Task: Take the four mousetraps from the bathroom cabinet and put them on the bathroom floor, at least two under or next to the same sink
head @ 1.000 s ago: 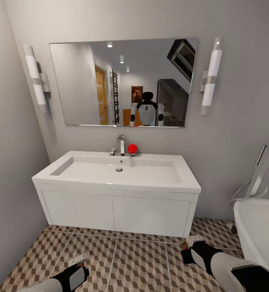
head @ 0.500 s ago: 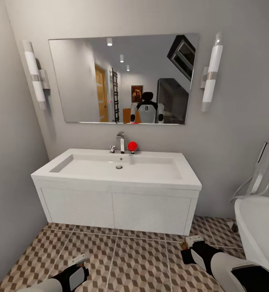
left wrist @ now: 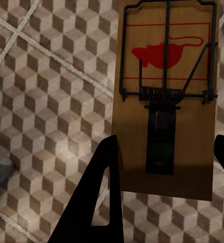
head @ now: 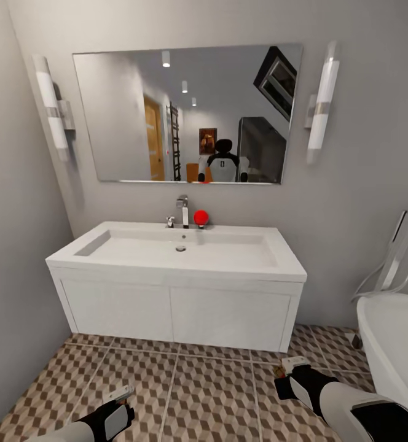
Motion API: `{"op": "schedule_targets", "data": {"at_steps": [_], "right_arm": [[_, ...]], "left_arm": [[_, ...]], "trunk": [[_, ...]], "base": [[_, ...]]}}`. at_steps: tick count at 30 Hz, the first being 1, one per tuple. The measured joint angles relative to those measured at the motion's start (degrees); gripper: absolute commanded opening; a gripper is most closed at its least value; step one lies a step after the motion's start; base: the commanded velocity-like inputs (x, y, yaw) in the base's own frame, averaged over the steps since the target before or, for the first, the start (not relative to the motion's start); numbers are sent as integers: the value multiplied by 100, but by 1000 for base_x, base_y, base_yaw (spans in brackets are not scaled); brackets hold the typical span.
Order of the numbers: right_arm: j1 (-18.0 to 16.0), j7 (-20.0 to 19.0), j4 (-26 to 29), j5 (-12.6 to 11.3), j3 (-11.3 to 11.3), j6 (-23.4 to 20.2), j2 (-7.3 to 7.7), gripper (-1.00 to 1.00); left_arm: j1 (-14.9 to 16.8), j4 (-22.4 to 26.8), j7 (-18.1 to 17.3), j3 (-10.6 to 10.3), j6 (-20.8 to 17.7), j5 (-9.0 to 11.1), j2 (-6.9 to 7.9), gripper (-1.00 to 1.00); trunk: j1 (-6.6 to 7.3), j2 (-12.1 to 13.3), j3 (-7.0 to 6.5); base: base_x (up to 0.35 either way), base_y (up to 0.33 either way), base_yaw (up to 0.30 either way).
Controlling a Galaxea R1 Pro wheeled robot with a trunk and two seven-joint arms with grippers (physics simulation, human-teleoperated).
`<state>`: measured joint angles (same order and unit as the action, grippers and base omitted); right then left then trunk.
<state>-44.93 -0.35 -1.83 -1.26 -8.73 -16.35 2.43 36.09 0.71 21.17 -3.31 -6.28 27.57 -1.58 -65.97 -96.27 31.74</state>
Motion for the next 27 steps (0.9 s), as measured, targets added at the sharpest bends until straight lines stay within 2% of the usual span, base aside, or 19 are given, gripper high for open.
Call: {"op": "schedule_targets", "data": {"at_steps": [11, 27], "right_arm": [[0, 59, 5, 14, -5, -2, 66, -100], [0, 56, 6, 5, 0, -4, 84, -100]], "left_arm": [[1, 0, 1, -5, -1, -13, 3, -100], [1, 0, 1, -4, -2, -16, 8, -100]], "trunk": [[-242, -441, 198], [-593, -1083, 485]], "base": [[0, 0, -9], [0, 0, -203]]}}
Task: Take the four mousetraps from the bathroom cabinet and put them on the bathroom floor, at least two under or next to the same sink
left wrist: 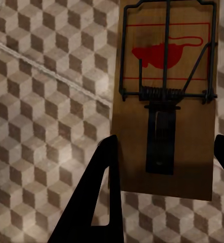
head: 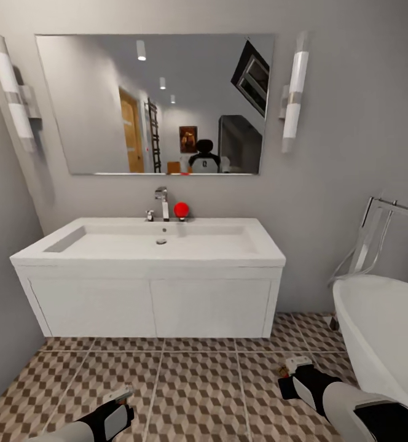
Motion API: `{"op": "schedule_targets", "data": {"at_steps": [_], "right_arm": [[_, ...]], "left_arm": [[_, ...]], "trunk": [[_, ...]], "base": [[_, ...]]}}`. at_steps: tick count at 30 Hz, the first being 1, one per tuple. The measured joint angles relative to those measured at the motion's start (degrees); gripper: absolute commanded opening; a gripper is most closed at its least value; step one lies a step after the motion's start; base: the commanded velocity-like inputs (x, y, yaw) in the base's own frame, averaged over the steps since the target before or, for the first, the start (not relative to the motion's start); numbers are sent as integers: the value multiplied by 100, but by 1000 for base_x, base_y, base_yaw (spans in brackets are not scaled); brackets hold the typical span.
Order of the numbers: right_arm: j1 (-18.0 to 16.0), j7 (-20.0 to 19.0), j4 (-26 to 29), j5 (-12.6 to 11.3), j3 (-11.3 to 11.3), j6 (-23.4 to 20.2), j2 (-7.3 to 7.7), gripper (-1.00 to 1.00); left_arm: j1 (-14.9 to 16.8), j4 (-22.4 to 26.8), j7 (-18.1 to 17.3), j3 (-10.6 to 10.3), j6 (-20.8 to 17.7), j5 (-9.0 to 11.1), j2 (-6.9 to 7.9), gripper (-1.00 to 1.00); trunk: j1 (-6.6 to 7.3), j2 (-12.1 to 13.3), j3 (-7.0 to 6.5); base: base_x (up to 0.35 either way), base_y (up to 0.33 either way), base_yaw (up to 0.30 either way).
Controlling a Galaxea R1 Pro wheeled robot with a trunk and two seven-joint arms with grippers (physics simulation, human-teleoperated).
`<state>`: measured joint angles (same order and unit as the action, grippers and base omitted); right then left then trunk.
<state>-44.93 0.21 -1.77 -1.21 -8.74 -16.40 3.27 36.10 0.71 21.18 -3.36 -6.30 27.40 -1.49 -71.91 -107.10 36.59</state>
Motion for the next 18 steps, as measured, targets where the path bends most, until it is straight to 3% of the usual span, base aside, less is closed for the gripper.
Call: {"op": "schedule_targets", "data": {"at_steps": [18], "right_arm": [[0, -35, -1, -11, 0, 15, -1, -100]], "left_arm": [[0, 0, 0, -4, 1, 0, 4, -100]], "trunk": [[-395, -722, 323]], "base": [[0, 0, -22]]}}
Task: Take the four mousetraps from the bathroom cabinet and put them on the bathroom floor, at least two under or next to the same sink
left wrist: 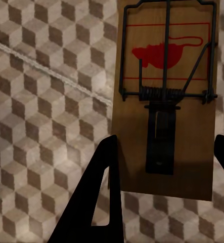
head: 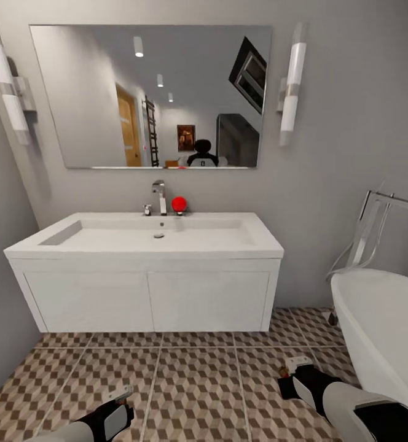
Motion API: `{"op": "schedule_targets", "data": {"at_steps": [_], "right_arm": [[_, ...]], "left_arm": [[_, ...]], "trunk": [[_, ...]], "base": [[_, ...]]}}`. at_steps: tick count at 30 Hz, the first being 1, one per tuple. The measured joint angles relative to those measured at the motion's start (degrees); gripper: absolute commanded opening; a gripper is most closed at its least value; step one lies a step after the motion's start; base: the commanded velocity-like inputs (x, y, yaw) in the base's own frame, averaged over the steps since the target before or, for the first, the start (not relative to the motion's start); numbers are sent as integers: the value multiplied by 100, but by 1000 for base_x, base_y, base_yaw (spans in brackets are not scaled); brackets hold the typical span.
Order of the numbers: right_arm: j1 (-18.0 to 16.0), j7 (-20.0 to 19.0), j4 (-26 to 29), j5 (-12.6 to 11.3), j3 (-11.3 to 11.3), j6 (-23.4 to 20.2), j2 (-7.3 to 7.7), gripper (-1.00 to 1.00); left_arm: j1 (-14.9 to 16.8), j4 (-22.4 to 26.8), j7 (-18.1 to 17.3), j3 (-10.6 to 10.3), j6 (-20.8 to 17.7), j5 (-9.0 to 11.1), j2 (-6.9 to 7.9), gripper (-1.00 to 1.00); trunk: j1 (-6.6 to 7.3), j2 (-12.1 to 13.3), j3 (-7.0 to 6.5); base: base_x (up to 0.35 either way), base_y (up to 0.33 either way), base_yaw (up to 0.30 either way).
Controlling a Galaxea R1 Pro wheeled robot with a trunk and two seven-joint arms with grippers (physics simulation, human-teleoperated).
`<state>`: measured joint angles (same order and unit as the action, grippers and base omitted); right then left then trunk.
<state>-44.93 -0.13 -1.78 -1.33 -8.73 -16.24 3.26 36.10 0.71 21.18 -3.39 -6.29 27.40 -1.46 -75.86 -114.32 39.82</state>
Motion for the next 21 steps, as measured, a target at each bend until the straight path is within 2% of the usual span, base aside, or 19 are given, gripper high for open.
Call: {"op": "schedule_targets", "data": {"at_steps": [13, 18, 21], "right_arm": [[0, 60, 0, 6, -1, 168, 6, -100], [0, 47, 2, 22, 0, 234, 6, -100], [0, 49, 10, 27, 0, 248, 3, -100]], "left_arm": [[0, 10, -18, 6, 32, -1, 30, -100], [2, 52, -29, 27, 27, -1, 140, -100], [3, 286, -22, 31, 12, -3, 240, -100]], "trunk": [[-286, -521, 233], [-396, -722, 323], [-461, -843, 377]], "base": [[0, 0, 0], [0, 0, 0], [0, 0, 0]]}}
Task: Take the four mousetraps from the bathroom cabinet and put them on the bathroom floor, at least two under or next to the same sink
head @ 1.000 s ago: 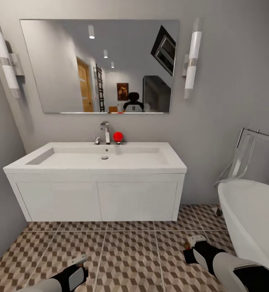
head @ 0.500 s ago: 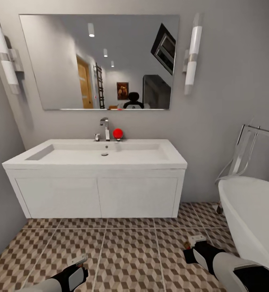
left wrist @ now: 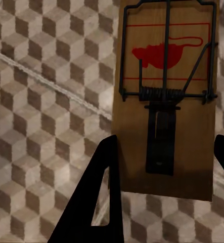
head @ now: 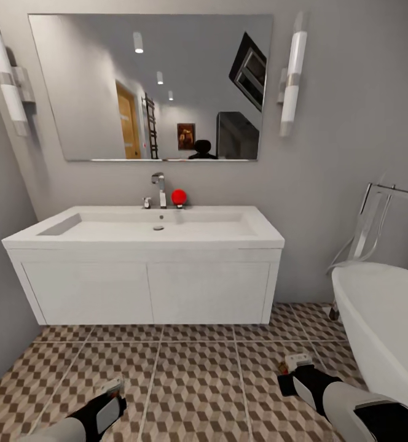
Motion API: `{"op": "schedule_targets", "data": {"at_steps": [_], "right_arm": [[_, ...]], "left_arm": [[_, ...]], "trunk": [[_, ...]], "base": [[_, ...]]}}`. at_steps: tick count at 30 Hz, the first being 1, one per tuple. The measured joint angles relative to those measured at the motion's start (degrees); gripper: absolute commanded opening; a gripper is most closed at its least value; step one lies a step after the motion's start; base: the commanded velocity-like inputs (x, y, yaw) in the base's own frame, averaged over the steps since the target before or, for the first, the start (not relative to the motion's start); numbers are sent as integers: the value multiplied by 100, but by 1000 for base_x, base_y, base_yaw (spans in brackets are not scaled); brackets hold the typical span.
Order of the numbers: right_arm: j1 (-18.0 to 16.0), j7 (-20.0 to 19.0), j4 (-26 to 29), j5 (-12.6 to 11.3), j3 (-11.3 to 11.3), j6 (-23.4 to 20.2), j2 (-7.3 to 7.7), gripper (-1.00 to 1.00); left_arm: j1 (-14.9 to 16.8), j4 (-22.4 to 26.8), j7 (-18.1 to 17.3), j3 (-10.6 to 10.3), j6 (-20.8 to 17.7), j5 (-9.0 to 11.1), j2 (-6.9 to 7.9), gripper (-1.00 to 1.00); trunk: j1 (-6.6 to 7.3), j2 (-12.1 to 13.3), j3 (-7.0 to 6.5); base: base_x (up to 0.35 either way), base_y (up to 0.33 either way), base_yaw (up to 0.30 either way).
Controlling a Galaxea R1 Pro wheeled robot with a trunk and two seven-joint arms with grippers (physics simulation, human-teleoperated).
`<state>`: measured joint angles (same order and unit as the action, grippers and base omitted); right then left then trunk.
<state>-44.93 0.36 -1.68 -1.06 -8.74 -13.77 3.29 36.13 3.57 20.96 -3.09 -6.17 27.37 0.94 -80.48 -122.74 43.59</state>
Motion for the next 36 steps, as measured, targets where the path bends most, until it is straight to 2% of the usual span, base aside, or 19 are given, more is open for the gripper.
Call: {"op": "schedule_targets", "data": {"at_steps": [4, 8, 14, 19, 31, 36], "right_arm": [[0, -3, 5, 2, 8, 0, -2, -100], [0, 2, 13, 7, 11, -16, -5, -100], [-3, 9, 180, 11, 10, -48, -13, -100], [-6, 1, 449, 11, 11, -49, -24, -100], [-6, 17, 531, 7, 11, -52, -38, -100], [-6, 157, 532, 5, 11, -51, -39, -100]], "left_arm": [[0, 660, 10, -6, -122, 3, 81, -100], [0, 1512, 11, -12, -691, -15, 160, -100], [-2, 2323, 12, -16, -1193, -24, 200, -100], [-2, 2542, 12, -13, -1316, -25, 203, -100], [-2, 2601, 4, -40, -1357, -18, 157, -100], [-2, 2602, 3, -41, -1357, -18, 155, -100]], "trunk": [[-88, -160, 72], [-176, -321, 143], [-307, -562, 251], [-417, -762, 341], [-418, -763, 341], [-418, -763, 341]], "base": [[0, 0, 0], [0, 0, 0], [0, 0, 0], [0, 0, 0], [0, 0, 0], [0, 0, 0]]}}
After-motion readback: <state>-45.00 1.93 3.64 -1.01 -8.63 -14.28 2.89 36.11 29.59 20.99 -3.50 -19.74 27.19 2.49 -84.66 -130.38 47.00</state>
